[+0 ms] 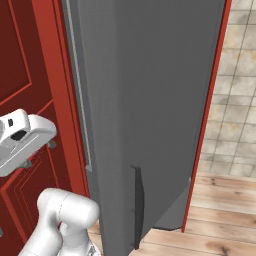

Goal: Move the hot dog bun to the plate on the dining table and place the condiment next to that plate. Then navigate to the fridge and take the sausage and place it on the plate as well.

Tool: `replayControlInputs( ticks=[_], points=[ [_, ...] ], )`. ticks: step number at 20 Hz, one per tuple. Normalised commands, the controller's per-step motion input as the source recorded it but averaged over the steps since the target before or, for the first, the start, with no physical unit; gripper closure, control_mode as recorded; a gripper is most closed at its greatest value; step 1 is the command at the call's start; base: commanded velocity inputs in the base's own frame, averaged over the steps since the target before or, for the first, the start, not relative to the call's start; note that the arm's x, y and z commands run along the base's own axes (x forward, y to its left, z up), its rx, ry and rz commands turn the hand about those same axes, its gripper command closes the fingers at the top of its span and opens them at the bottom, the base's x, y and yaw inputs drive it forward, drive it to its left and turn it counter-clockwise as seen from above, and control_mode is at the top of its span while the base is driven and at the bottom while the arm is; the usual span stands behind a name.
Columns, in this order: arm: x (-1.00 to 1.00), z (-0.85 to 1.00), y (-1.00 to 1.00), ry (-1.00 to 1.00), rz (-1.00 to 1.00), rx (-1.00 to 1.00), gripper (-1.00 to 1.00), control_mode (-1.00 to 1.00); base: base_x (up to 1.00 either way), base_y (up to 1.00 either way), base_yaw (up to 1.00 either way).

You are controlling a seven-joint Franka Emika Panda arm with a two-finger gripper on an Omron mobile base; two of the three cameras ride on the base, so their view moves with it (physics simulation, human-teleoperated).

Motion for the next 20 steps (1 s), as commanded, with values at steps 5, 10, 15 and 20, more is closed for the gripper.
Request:
replayControlInputs(
  ticks=[5, 10, 15, 20],
  points=[
    [0.82, 0.13, 0.32, 0.03, 0.08, -0.17, -1.00, -1.00, 0.00, 0.00, 0.00],
    [1.00, -0.18, 0.06, 0.02, 0.05, -0.18, -1.00, -1.00, 0.00, 0.00, 0.00],
    [1.00, -0.19, 0.01, 0.03, 0.03, -0.17, -1.00, -1.00, 0.00, 0.00, 0.00],
    [1.00, -0.02, -0.05, 0.13, -0.07, -0.15, -1.00, -1.00, 0.00, 0.00, 0.00]
  ],
)
